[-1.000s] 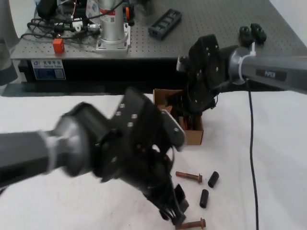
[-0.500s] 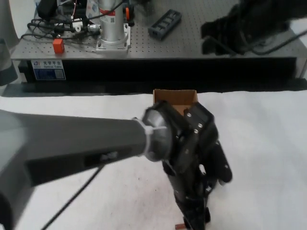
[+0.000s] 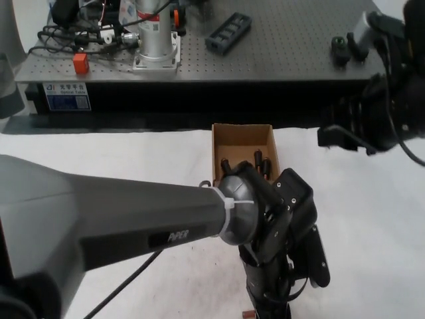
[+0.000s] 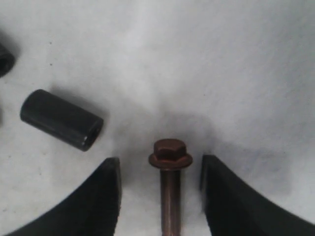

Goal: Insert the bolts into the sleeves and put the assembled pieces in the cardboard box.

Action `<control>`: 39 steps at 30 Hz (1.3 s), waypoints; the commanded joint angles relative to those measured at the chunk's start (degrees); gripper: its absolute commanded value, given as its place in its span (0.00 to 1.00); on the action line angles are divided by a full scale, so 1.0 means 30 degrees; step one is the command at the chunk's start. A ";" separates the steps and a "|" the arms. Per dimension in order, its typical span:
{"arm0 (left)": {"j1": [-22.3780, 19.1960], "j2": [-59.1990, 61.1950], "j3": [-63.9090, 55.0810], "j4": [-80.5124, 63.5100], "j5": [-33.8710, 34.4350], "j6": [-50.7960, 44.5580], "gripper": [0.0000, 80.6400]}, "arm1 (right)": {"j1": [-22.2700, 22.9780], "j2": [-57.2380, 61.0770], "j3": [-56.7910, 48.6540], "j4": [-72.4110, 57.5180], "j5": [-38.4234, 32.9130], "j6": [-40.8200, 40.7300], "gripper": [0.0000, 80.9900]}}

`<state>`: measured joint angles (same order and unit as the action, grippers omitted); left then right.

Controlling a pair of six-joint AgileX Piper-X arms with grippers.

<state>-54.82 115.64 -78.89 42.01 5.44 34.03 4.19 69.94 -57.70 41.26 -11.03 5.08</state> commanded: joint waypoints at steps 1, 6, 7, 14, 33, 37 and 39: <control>0.0052 0.0328 -0.0125 0.0157 -0.0856 0.0370 0.27 | -0.0066 -0.1020 0.0351 0.0179 -0.0083 0.0164 0.39; 0.0052 0.0282 -0.0125 0.0153 -0.1923 0.0324 0.00 | -0.0012 -0.2037 0.0363 0.1541 0.0075 0.0164 0.39; 0.0052 0.0201 -0.0125 0.0211 -0.2425 0.0187 0.00 | -0.0012 -0.2052 0.0363 0.2041 0.0071 0.0125 0.39; 0.1081 -0.2196 0.0124 0.1801 -0.4381 -0.6780 0.01 | -0.0012 -0.0558 0.1559 0.2846 0.1062 0.0068 0.39; 0.2632 -1.5274 0.9086 -0.2889 -0.4244 -1.1915 0.01 | 0.2203 1.0822 -0.0799 -0.0038 0.2470 0.2733 0.44; 0.2632 -1.5763 0.9077 -0.2889 -0.4244 -1.1915 0.01 | 0.2318 1.1221 -0.0886 -0.0029 0.2662 0.3144 0.42; 0.2632 -1.5760 0.9077 -0.2718 -0.4244 -1.1915 0.01 | 0.2318 1.1215 -0.0832 -0.0110 0.2707 0.3154 0.36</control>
<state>-46.85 69.06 -51.52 34.06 -6.60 -1.06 10.85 103.43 -59.56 41.10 -3.03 13.95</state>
